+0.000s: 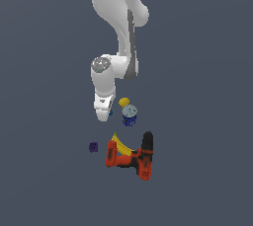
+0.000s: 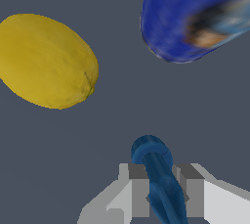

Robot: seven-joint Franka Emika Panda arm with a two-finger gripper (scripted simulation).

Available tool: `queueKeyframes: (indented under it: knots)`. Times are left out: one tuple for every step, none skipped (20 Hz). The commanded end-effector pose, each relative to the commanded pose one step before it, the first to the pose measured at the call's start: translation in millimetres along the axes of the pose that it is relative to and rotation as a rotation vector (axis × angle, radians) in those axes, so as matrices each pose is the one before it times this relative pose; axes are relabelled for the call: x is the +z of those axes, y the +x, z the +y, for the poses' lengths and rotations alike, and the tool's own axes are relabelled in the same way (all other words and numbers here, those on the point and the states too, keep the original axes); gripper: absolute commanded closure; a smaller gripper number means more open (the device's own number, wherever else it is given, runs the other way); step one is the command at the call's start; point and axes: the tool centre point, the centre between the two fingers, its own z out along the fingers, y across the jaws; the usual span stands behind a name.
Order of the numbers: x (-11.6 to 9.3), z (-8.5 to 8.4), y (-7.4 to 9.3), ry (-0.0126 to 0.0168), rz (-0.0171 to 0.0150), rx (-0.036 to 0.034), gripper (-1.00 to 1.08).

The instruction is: Pick up a designated object from a clutter of objects.

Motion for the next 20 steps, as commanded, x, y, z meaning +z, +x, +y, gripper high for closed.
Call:
queueKeyframes:
  knots:
    - [-3.08,0.71,1.38,-0.00059,0.00001,-0.00022,1.08]
    - [-2.22,0.40,0.99,0.00000,0.00000,0.00000,1.08]
    - [-2.72,0.49,1.21,0.00000,0.00000,0.00000,1.08]
    - [-3.21,0.58,1.43,0.00000,0.00000,0.00000,1.08]
    - [-3.70,0.67,1.64,0.00000,0.00000,0.00000,1.08]
    - [-4.17,0.76,1.85,0.00000,0.00000,0.00000,1.08]
    - [-4.64,0.85,2.05,0.00000,0.00000,0.00000,1.08]
    - [-5.11,0.94,2.25,0.00000,0.00000,0.00000,1.08]
    - [-5.57,1.02,2.44,0.00000,0.00000,0.00000,1.08]
    - [-6.02,1.11,2.63,0.00000,0.00000,0.00000,1.08]
    - [-6.38,1.21,2.72,0.00018,-0.00059,0.00030,1.08]
    - [-6.91,1.28,3.00,0.00000,0.00000,0.00000,1.08]
    - [-7.33,1.37,3.15,0.00003,-0.00047,0.00014,1.08]
    - [-7.79,1.45,3.36,0.00000,0.00000,0.00000,1.08]
    - [-8.22,1.54,3.54,-0.00002,-0.00067,0.00015,1.08]
    - [-8.67,1.63,3.72,0.00000,0.00000,0.00000,1.08]
    - [-9.11,1.72,3.90,0.00000,0.00000,0.00000,1.08]
    - [-9.25,1.75,3.99,-0.00005,-0.00068,0.00013,1.08]
    - [-9.23,1.76,3.96,0.00000,0.00000,0.00000,1.08]
    - [-9.23,1.77,3.96,0.00000,0.00000,0.00000,1.08]
